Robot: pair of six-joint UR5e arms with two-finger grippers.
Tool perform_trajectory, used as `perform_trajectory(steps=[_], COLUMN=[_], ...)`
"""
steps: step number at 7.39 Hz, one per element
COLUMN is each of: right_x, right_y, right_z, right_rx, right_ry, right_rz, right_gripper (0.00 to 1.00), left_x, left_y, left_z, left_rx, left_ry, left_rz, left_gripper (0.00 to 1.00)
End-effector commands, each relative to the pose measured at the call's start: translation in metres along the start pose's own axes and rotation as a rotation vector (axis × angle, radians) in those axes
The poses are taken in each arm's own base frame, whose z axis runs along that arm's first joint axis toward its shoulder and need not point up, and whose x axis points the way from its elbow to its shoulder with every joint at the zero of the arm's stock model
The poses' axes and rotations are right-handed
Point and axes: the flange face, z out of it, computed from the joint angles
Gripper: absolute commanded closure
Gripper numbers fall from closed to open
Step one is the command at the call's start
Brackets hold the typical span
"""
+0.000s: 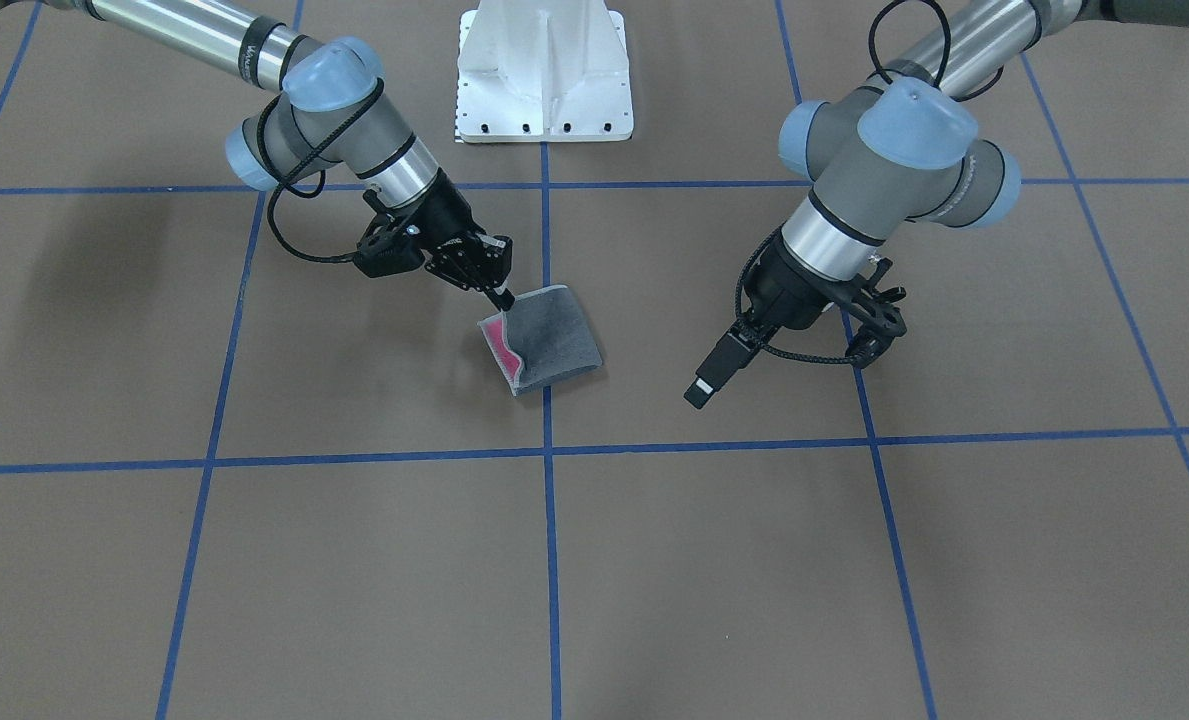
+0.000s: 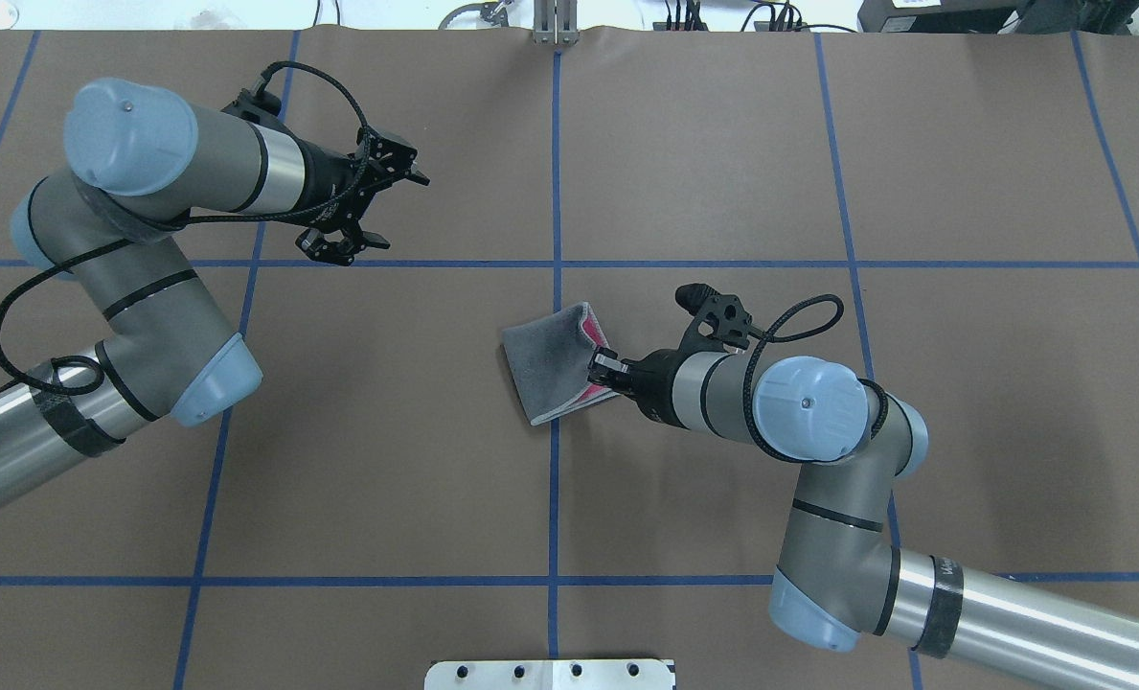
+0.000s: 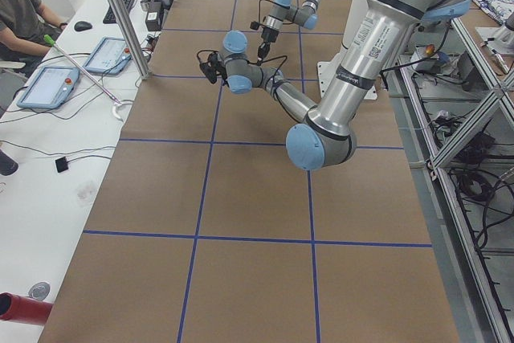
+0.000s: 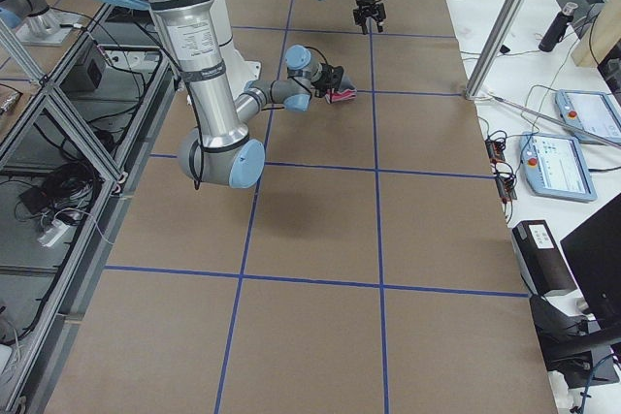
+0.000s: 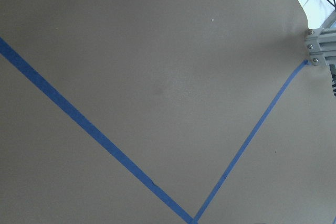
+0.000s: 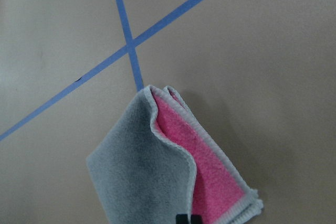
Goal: Fold towel twice with both arms
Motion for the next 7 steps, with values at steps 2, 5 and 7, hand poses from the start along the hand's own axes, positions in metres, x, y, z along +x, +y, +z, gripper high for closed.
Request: perform_trajectory(steps=[2, 5, 7], right_x=[0.001, 0.025, 0.028], right_y=[-0.023, 0.002, 0.002], right_z=[-0.008, 0.001, 0.002], right_rx=[0.01, 0.005, 0.004], right_ry=[0.002, 0.034, 0.039], right_rz=[-0.001, -0.012, -0.014], right_gripper=[1.0, 1.0, 1.0], left_x=[0.001, 0.001, 0.002], left_y=[0.001, 0.002, 0.001], left_z=[-0.001, -0.002, -0.002], left_rx=[-0.001, -0.002, -0.001], left_ry=[0.002, 0.004, 0.005], left_rz=[-0.001, 0.0, 0.0], left_gripper=[0.1, 0.1, 0.1])
